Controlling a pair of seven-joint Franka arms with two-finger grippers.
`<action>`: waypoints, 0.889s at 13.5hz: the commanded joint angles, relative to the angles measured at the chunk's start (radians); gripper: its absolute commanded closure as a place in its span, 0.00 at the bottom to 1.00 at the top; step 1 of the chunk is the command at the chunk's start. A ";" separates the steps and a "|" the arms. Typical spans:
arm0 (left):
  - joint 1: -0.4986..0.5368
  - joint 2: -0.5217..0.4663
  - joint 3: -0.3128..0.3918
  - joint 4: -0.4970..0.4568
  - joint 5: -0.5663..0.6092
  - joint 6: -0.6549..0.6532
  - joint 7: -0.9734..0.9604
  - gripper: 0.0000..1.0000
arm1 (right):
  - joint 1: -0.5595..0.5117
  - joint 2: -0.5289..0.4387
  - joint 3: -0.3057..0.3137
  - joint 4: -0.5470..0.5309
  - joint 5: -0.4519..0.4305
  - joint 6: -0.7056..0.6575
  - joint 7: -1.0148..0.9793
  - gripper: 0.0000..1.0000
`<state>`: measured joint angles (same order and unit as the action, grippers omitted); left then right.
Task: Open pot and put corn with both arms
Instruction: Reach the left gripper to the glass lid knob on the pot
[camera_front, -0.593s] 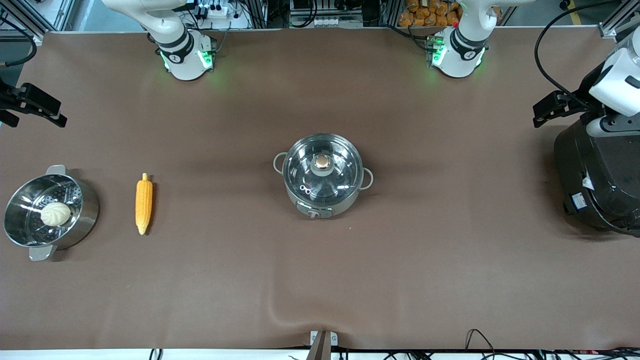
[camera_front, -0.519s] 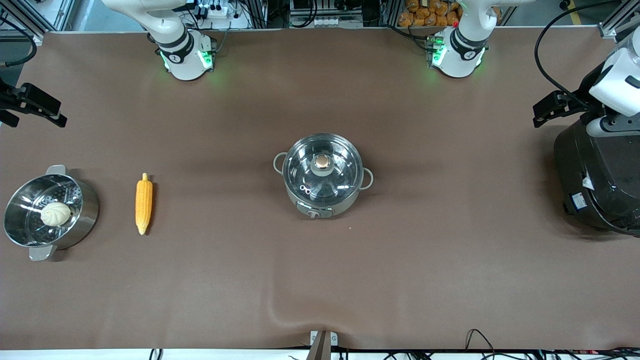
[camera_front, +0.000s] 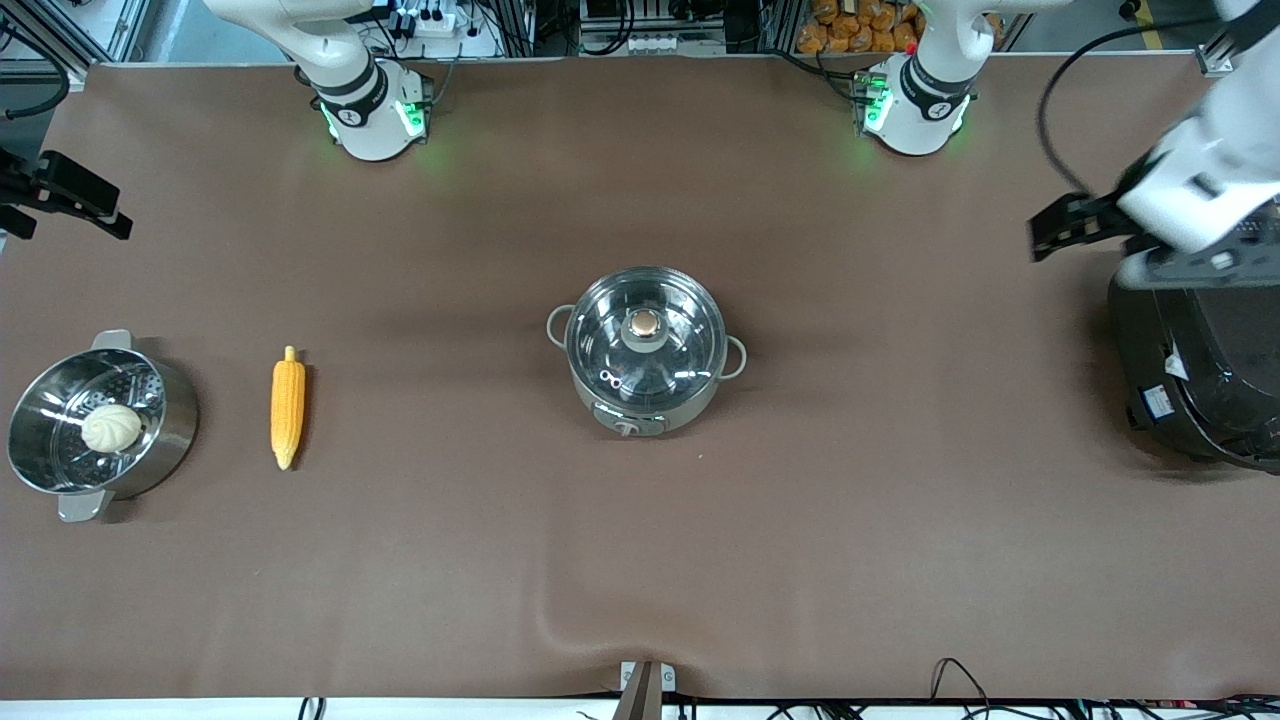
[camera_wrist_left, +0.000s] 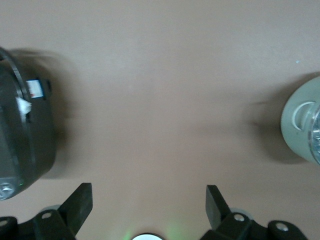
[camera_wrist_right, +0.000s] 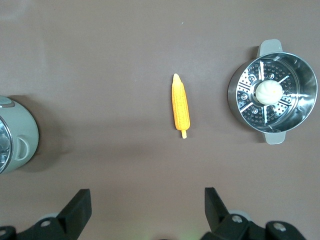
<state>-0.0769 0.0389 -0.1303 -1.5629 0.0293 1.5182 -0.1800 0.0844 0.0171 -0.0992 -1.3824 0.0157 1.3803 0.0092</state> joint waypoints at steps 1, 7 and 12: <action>-0.101 0.059 -0.049 0.012 -0.017 0.118 -0.183 0.00 | -0.012 0.003 0.010 0.016 -0.005 -0.018 0.009 0.00; -0.450 0.396 -0.061 0.177 -0.003 0.312 -0.812 0.00 | -0.014 0.004 0.009 0.005 -0.007 -0.020 0.006 0.00; -0.558 0.530 -0.055 0.216 0.023 0.428 -0.917 0.00 | -0.009 0.000 0.010 -0.095 -0.003 0.048 -0.006 0.00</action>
<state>-0.6183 0.5309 -0.1994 -1.3953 0.0336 1.9359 -1.0705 0.0826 0.0260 -0.0993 -1.4214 0.0153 1.3863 0.0086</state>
